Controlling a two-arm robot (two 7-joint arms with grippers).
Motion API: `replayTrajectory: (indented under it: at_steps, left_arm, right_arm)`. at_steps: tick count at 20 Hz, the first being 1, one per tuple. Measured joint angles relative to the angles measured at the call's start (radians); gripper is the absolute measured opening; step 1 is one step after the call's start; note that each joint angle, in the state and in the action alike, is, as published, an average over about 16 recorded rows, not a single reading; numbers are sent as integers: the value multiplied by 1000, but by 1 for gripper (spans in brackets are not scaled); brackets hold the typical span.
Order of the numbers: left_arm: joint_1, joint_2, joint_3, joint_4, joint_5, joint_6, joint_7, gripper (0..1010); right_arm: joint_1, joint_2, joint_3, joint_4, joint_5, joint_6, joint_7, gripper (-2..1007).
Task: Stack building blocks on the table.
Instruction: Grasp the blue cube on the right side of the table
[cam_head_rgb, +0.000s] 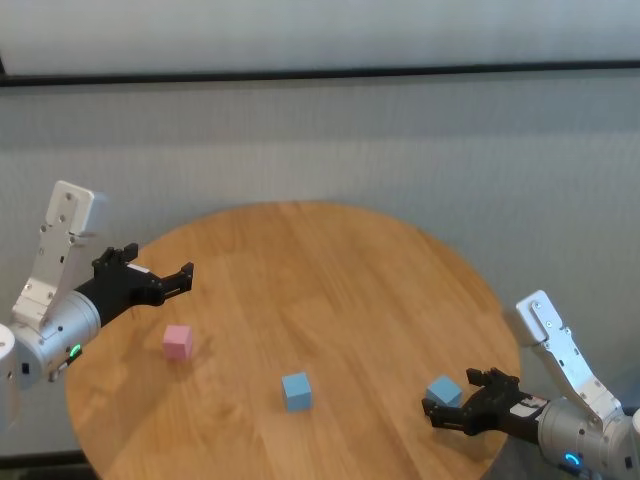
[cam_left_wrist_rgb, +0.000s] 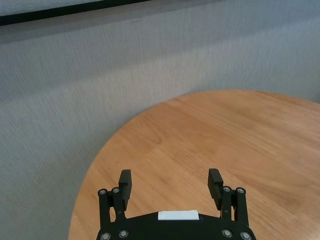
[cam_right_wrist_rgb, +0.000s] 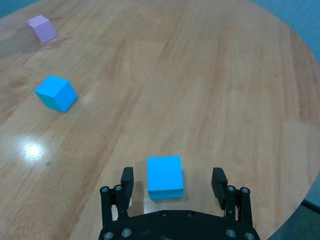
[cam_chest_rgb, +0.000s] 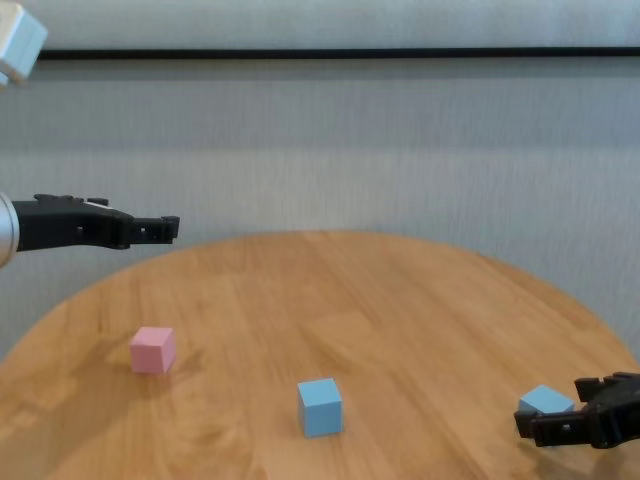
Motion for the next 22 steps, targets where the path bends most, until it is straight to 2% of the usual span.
replayTrajectory:
  at_steps: [6,16,22]
  left_arm:
    - [0,0,0,0,0,0,0,1003]
    - [0,0,0,0,0,0,0,1003]
    - [0,0,0,0,0,0,0,1003]
  right_arm:
    - [-1,2,0,-2,0,-1,-2,844]
    - [-2,3,-1,-3,1,-2,-3,541]
    - [-3,4,-2,-4,1,-3,-3,416]
